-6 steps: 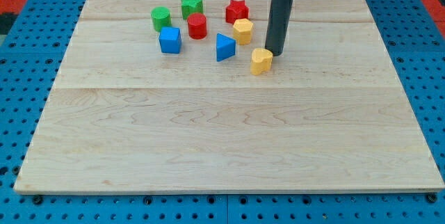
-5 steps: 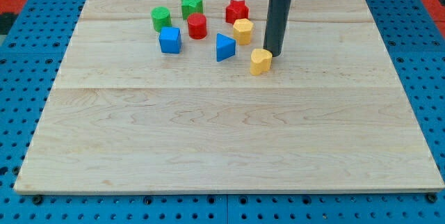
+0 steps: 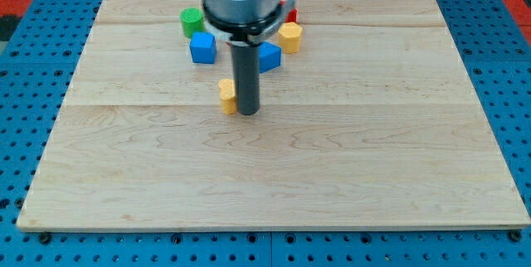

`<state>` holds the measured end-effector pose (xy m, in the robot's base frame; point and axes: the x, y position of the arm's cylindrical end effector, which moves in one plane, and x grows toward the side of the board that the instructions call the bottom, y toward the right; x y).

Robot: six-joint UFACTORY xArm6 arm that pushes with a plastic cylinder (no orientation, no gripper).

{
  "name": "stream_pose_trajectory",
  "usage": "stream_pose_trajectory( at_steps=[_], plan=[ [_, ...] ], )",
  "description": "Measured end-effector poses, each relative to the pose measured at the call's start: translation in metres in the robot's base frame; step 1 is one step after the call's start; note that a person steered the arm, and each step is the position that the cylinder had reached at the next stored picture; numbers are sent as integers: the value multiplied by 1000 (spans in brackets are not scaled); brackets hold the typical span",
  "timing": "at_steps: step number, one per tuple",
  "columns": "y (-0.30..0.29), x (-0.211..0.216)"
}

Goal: Push the yellow heart to the bottom of the red circle

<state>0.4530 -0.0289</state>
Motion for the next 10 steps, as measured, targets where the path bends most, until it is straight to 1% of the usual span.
stream_pose_trajectory(
  at_steps=[1,2,3,4,5,7,8,9,10],
  plan=[
    [-49,23],
    [-56,14],
    [-18,6],
    [-1,6],
    [-4,-8],
    [-14,-79],
    [-9,-85],
    [0,-50],
    [25,-30]
  ],
)
